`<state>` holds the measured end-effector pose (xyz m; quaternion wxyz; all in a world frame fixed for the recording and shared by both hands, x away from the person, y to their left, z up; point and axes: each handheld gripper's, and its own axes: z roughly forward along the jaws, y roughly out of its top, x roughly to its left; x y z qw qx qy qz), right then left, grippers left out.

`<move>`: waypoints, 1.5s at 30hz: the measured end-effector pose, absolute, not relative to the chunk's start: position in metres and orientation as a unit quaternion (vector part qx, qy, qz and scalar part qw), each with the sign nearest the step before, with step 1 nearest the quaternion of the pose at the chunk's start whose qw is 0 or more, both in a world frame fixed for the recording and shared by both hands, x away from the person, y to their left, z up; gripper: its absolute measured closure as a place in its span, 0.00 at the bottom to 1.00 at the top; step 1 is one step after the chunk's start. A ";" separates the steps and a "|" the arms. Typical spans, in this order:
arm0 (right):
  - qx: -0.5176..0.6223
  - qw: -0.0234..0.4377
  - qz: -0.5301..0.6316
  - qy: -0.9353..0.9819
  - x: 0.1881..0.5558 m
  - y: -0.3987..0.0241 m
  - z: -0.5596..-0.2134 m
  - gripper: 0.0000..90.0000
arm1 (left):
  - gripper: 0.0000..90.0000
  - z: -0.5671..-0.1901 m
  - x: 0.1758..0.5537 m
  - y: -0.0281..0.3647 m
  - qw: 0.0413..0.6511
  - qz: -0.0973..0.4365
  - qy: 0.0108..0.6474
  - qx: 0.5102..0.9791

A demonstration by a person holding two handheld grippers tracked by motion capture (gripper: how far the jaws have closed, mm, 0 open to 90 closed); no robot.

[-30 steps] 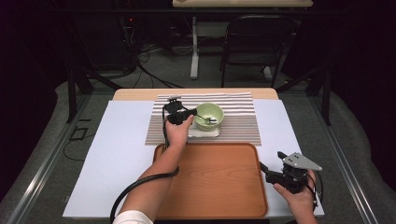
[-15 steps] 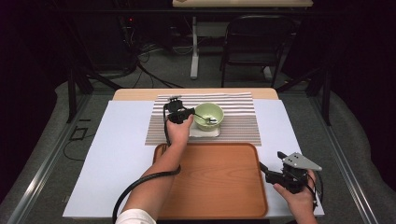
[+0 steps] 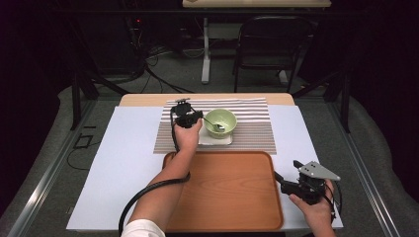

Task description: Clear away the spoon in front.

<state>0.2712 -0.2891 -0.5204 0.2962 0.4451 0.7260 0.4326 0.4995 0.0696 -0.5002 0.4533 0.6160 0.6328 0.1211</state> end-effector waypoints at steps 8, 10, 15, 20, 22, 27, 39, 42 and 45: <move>0.445 0.297 0.432 0.726 0.272 -0.289 -0.521 0.23 | 0.95 -0.492 0.500 0.069 0.464 0.113 0.629 0.613; 0.446 0.296 0.433 0.726 0.272 -0.289 -0.520 0.23 | 0.95 -0.490 0.500 0.068 0.465 0.110 0.628 0.615; 0.446 0.296 0.432 0.726 0.272 -0.289 -0.521 0.23 | 0.99 -0.485 0.501 0.066 0.484 0.098 0.622 0.607; 0.446 0.296 0.432 0.726 0.272 -0.290 -0.521 0.23 | 1.00 -0.481 0.500 0.064 0.486 0.102 0.615 0.612; 0.447 0.295 0.432 0.725 0.272 -0.290 -0.521 0.23 | 1.00 -0.480 0.499 0.065 0.487 0.102 0.612 0.614; 0.448 0.295 0.433 0.725 0.272 -0.290 -0.521 0.23 | 1.00 -0.468 0.494 0.070 0.495 0.095 0.603 0.619; 0.445 0.297 0.430 0.727 0.272 -0.289 -0.521 0.23 | 1.00 -0.438 0.467 0.096 0.513 0.070 0.581 0.628; 0.446 0.296 0.430 0.727 0.272 -0.288 -0.521 0.23 | 1.00 -0.436 0.461 0.101 0.512 0.062 0.580 0.630; 0.447 0.296 0.430 0.727 0.272 -0.288 -0.521 0.23 | 1.00 -0.434 0.452 0.106 0.510 0.057 0.573 0.638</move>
